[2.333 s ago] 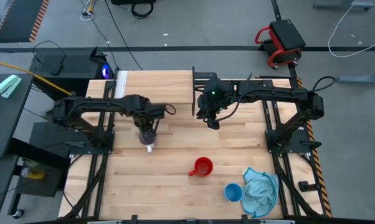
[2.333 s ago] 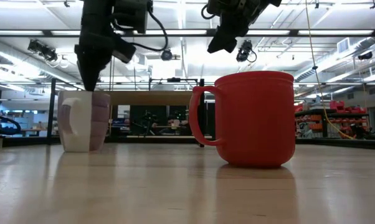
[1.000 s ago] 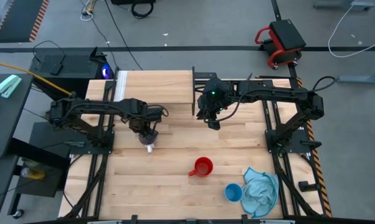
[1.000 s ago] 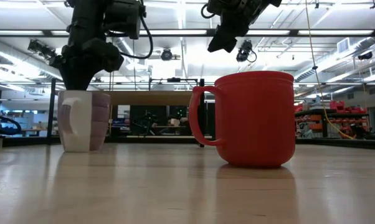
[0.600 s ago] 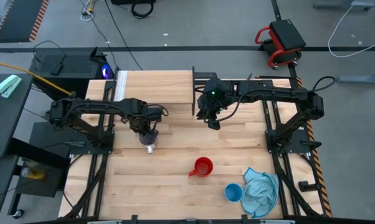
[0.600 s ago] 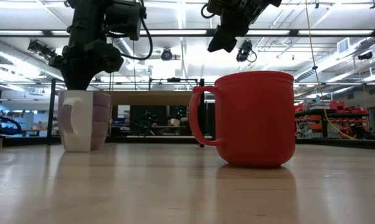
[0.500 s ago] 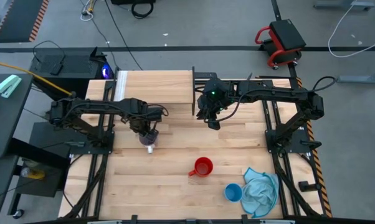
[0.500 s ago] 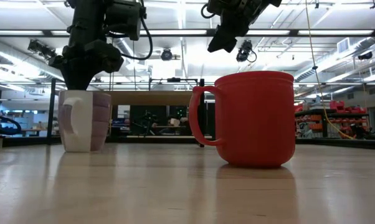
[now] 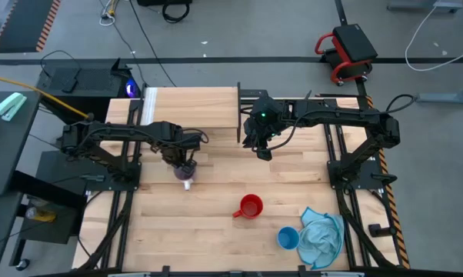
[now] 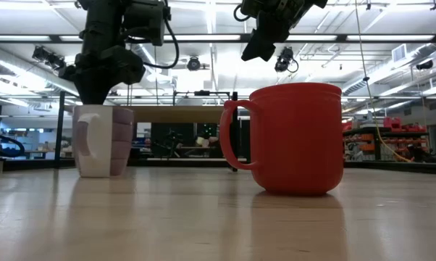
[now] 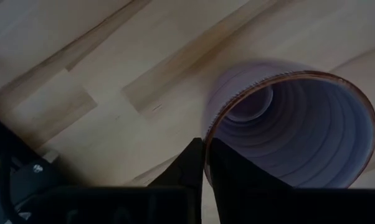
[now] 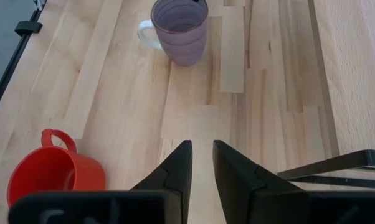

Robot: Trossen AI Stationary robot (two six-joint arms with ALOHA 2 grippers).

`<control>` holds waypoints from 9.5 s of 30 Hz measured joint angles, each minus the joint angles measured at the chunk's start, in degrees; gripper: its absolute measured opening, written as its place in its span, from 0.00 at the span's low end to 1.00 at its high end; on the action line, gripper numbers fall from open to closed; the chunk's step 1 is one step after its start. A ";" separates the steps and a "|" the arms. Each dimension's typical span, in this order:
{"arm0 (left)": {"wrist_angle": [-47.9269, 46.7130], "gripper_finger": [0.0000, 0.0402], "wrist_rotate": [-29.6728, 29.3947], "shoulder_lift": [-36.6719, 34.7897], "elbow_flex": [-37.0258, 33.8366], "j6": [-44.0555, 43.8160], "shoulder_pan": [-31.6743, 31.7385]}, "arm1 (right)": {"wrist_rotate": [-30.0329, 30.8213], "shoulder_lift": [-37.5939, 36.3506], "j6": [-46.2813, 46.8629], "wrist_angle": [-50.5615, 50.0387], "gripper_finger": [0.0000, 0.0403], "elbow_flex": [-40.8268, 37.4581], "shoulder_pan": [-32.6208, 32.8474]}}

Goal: Stack small to large cups/mugs on shelf
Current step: Put the purple mug on the shelf

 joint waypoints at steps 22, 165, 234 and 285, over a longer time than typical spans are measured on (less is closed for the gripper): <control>0.47 0.28 -0.47 0.76 0.00 -0.02 1.57 | 0.00 0.00 0.12 -0.17 0.18 0.00 0.00; -23.09 0.05 -4.36 10.47 44.26 59.47 52.35 | -0.85 3.91 12.19 11.17 0.14 0.02 2.27; -23.09 0.31 -7.80 -1.23 41.05 51.80 52.06 | -0.85 3.89 11.32 12.55 0.14 0.02 2.21; -22.62 0.14 -18.81 3.69 40.94 19.47 19.65 | -6.40 22.14 11.95 31.09 0.00 17.86 -10.74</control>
